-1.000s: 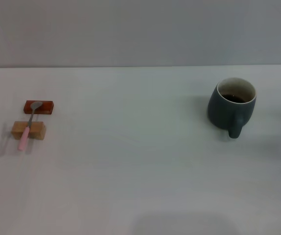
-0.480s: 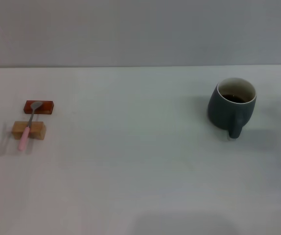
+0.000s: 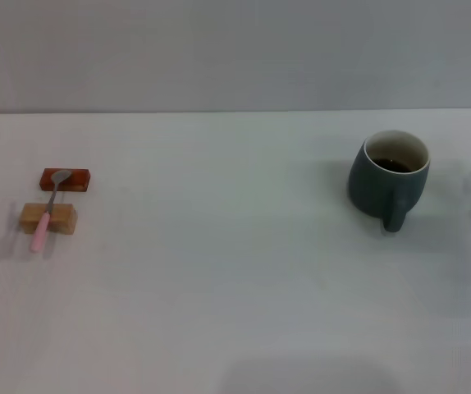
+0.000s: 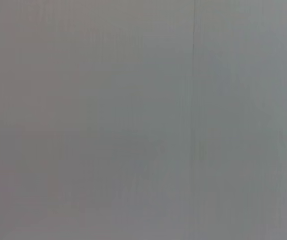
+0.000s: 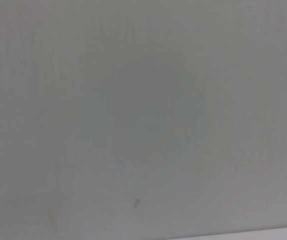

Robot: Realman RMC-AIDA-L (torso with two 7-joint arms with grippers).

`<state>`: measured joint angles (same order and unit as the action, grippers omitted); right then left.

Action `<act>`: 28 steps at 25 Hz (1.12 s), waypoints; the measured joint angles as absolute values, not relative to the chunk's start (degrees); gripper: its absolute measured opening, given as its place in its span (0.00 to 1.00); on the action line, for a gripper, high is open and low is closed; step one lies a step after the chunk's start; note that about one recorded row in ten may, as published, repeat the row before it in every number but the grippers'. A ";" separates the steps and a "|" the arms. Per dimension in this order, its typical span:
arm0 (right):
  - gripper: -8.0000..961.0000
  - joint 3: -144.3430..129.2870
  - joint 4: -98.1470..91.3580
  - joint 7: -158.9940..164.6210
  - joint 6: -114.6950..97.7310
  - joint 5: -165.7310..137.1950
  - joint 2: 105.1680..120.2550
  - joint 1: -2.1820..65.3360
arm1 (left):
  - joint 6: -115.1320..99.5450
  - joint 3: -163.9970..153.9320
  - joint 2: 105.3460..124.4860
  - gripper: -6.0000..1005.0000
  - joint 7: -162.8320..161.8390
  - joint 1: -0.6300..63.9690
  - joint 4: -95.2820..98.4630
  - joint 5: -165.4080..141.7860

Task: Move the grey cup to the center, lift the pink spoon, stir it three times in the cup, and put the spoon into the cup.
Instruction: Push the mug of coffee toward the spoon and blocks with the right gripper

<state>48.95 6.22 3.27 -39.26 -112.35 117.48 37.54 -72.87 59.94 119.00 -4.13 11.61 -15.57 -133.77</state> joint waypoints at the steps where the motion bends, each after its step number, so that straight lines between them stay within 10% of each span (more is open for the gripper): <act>1: 0.01 48.95 6.22 3.26 -39.26 -112.35 117.48 37.54 | -72.86 59.94 119.00 0.85 -4.13 11.62 -15.56 -133.77; 28: 0.01 48.96 8.69 3.21 -32.97 -117.74 118.32 40.04 | -72.81 59.43 119.10 0.85 -4.21 12.32 -15.65 -133.54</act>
